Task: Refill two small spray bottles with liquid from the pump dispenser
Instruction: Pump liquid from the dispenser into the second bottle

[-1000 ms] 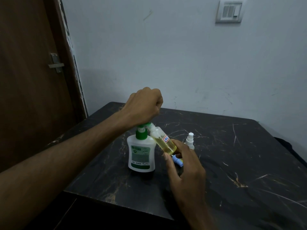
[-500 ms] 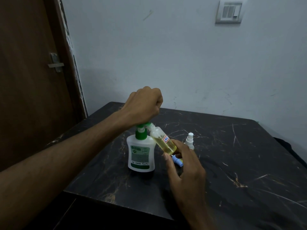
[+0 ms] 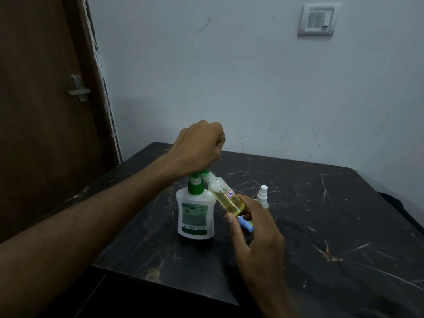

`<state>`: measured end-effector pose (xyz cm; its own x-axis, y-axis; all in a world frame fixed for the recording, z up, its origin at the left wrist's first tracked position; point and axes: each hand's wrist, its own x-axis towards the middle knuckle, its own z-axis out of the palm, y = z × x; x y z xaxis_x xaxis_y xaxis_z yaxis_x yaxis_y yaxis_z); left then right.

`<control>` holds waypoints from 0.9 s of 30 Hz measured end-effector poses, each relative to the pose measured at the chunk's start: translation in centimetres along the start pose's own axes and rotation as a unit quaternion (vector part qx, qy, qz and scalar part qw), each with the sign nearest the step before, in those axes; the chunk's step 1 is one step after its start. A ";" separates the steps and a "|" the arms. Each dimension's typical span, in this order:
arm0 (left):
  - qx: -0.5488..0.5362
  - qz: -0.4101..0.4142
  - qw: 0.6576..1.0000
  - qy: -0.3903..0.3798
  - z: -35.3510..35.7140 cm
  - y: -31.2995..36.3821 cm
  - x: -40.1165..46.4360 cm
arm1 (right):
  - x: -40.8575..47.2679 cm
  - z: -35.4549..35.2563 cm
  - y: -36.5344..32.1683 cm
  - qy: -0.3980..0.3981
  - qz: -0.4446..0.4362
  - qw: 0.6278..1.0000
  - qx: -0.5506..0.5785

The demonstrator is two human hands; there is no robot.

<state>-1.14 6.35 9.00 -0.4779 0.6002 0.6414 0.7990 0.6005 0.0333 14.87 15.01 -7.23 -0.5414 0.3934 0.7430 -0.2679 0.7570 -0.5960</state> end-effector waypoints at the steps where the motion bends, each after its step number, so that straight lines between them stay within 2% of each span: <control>1: -0.001 -0.003 1.000 0.001 0.0 -0.1 0.1 | 0.0 0.1 0.1 0.000 0.000 1.000 -0.003; 19: -0.009 0.006 1.000 -0.015 0.6 -0.2 0.1 | -0.1 0.1 0.3 0.006 -0.008 1.000 0.001; 27: 0.004 -0.015 1.000 -0.011 0.4 -0.7 0.3 | -0.1 0.1 0.3 0.013 -0.008 1.000 0.008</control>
<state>-1.96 6.33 8.91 -0.5093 0.5942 0.6226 0.7818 0.6218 0.0460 14.78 15.19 -7.52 -0.5164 0.3954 0.7596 -0.2885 0.7548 -0.5891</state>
